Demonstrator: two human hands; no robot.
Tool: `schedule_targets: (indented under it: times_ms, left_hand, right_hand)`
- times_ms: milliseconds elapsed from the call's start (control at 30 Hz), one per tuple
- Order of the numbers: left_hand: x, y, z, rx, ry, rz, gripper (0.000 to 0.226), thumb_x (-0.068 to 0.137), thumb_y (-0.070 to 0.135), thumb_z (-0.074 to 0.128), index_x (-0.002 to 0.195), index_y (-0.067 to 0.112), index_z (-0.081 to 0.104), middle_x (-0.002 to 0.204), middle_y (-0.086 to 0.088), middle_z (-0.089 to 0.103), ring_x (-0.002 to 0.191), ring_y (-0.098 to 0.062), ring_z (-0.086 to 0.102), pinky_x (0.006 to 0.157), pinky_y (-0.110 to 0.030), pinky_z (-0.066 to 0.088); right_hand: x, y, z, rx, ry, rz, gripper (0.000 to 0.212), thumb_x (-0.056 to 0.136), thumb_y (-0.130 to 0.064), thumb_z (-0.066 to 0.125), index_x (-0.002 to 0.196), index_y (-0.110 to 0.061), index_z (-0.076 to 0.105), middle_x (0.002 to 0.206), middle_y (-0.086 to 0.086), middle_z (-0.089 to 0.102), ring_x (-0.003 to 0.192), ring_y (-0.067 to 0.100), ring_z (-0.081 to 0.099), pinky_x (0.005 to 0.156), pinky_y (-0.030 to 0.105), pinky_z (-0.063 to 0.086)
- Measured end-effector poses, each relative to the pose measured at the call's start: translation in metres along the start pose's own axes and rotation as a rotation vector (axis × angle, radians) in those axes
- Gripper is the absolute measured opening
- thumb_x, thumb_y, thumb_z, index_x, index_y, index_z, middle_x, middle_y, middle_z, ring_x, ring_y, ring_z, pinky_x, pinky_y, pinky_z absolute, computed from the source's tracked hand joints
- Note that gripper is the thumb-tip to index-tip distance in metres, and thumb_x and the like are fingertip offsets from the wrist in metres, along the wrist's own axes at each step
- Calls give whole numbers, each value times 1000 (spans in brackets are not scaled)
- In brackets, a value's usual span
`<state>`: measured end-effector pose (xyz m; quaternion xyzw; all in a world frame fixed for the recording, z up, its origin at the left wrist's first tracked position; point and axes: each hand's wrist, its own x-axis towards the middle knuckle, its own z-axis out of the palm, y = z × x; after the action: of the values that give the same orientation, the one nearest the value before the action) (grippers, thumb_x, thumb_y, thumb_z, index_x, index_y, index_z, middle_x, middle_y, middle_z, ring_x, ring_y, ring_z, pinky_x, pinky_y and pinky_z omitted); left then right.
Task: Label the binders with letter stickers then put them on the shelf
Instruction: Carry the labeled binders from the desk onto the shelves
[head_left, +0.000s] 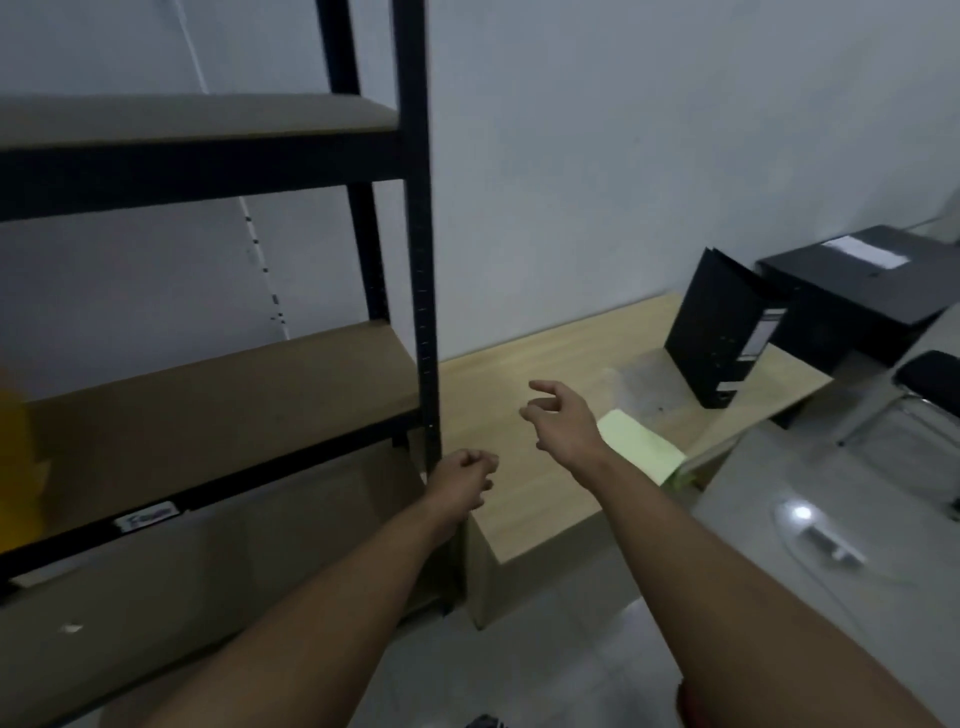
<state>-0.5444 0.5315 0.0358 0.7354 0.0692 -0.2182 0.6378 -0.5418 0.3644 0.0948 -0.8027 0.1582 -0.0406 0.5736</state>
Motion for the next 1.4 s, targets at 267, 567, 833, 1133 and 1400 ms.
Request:
schedule_targets:
  times_ms: [267, 567, 833, 1133, 1400]
  left_hand:
    - [26, 4, 107, 60, -6, -14, 13, 105, 28, 63, 111, 20, 72, 112, 6, 70, 100, -14, 66, 87, -34, 54]
    - [140, 43, 166, 17, -22, -56, 11, 103, 22, 65, 109, 19, 73, 107, 1, 71, 93, -17, 65, 79, -32, 50]
    - [243, 107, 213, -31, -116, -37, 11, 101, 20, 66, 107, 20, 75, 106, 0, 72, 91, -18, 66, 75, -30, 50]
    - [317, 140, 251, -13, -148, -93, 8, 101, 20, 66, 103, 22, 74, 104, 1, 72, 90, -17, 66, 76, -30, 50]
    - [369, 160, 347, 56, -174, -109, 12, 101, 23, 67, 110, 19, 73, 106, -1, 72, 90, -18, 66, 74, -30, 51]
  right_hand:
    - [35, 56, -87, 40, 84, 56, 32, 101, -13, 66, 130, -27, 66, 119, 5, 69, 87, 16, 66, 88, 48, 61]
    - [127, 77, -142, 89, 210, 31, 34, 101, -7, 66, 126, -30, 68, 114, -2, 69, 95, 13, 69, 74, 27, 55]
    - [236, 77, -196, 42, 351, 20, 34, 103, -5, 65, 122, -33, 65, 115, -5, 68, 106, 12, 67, 91, 27, 59]
    - [310, 90, -229, 84, 600, 18, 34, 101, -7, 70, 127, -28, 63, 121, -5, 64, 109, 14, 64, 85, 25, 56]
    - [361, 139, -322, 31, 807, 52, 61, 86, -17, 86, 132, -28, 48, 128, -4, 54, 120, 21, 59, 96, 47, 62]
